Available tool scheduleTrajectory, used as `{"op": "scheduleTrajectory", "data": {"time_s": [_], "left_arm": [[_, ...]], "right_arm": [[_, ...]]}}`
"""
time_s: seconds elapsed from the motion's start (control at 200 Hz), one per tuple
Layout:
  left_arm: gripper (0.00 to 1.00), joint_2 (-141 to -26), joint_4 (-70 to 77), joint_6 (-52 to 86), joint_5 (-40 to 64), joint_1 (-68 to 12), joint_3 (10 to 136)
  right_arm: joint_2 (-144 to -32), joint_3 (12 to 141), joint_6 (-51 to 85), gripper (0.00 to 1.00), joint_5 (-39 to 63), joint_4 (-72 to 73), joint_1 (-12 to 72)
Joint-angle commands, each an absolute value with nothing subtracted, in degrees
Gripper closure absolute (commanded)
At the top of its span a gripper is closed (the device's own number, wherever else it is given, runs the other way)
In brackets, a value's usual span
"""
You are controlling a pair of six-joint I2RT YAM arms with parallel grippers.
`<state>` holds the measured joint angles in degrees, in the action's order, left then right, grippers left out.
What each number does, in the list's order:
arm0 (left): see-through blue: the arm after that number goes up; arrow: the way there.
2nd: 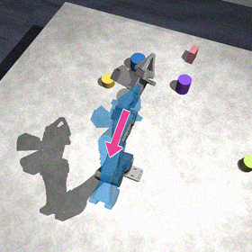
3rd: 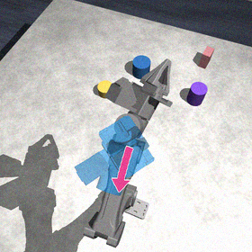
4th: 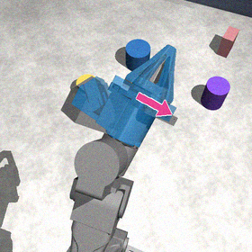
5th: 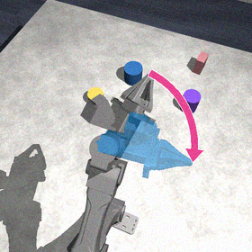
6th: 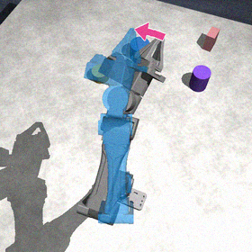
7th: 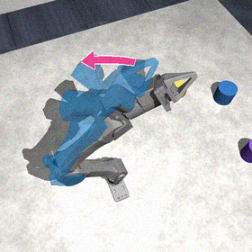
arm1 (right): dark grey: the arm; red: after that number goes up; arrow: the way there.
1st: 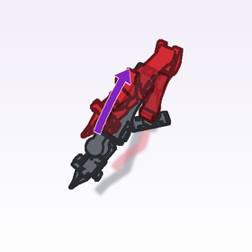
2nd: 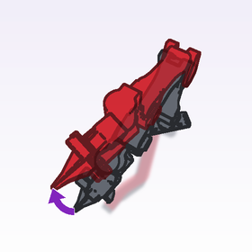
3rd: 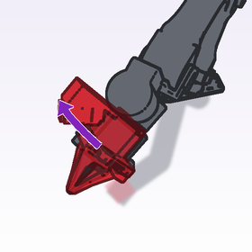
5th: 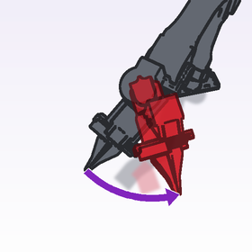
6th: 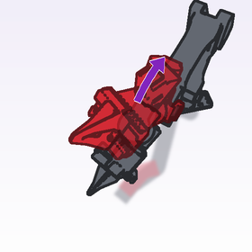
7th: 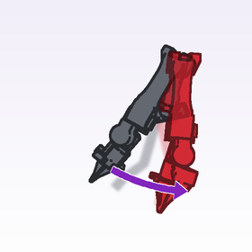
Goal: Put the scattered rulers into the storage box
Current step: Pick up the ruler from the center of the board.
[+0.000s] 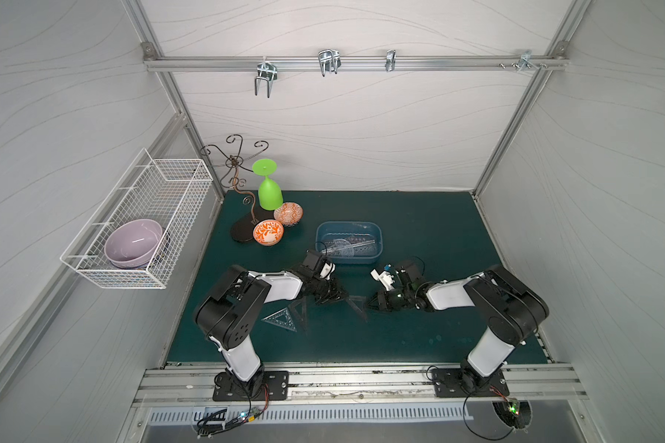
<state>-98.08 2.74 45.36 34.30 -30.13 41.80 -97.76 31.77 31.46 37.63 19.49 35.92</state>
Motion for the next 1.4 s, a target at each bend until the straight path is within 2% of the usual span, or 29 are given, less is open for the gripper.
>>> {"op": "scheduleTrajectory", "data": {"time_s": [0.0, 0.145, 0.35, 0.54, 0.745, 0.885, 0.99, 1.085, 1.315, 1.395], "left_arm": [[0.86, -99.16, 4.85, 45.35, 36.14, -30.40, 41.66], [1.00, -98.59, 5.68, 45.26, 37.55, -30.34, 41.60], [1.00, -95.06, 4.85, 44.99, 40.72, -30.17, 42.47], [1.00, -90.26, 4.77, 44.93, 48.21, -28.80, 44.27], [1.00, -84.77, 6.25, 45.66, 55.20, -26.84, 45.53], [1.00, -83.12, 10.51, 48.40, 57.29, -25.43, 44.65], [1.00, -82.53, 10.90, 48.74, 57.57, -24.80, 44.53], [1.00, -82.51, 11.77, 49.25, 57.66, -24.52, 44.20], [1.00, -81.94, 12.22, 49.56, 57.33, -23.73, 43.60], [1.00, -81.74, 11.35, 48.93, 57.00, -23.64, 43.67]], "right_arm": [[-99.58, 30.41, 30.23, 0.92, 34.10, 13.54, 35.66], [-98.69, 31.14, 30.06, 0.92, 34.61, 12.85, 35.44], [-91.50, 34.10, 28.61, 0.85, 38.81, 8.01, 32.04], [-83.29, 36.57, 27.73, 0.70, 46.00, 2.96, 26.07], [-82.71, 37.03, 36.41, 0.45, 58.17, 10.03, 23.29], [-85.01, 36.22, 44.33, 0.41, 63.16, 18.92, 23.46], [-85.71, 36.29, 47.04, 0.42, 64.28, 21.67, 24.41], [-86.68, 36.95, 48.68, 0.60, 64.49, 23.32, 26.66], [-88.38, 36.25, 52.82, 0.79, 64.60, 28.39, 27.51], [-87.52, 36.34, 52.96, 0.89, 64.21, 28.09, 27.29]]}}
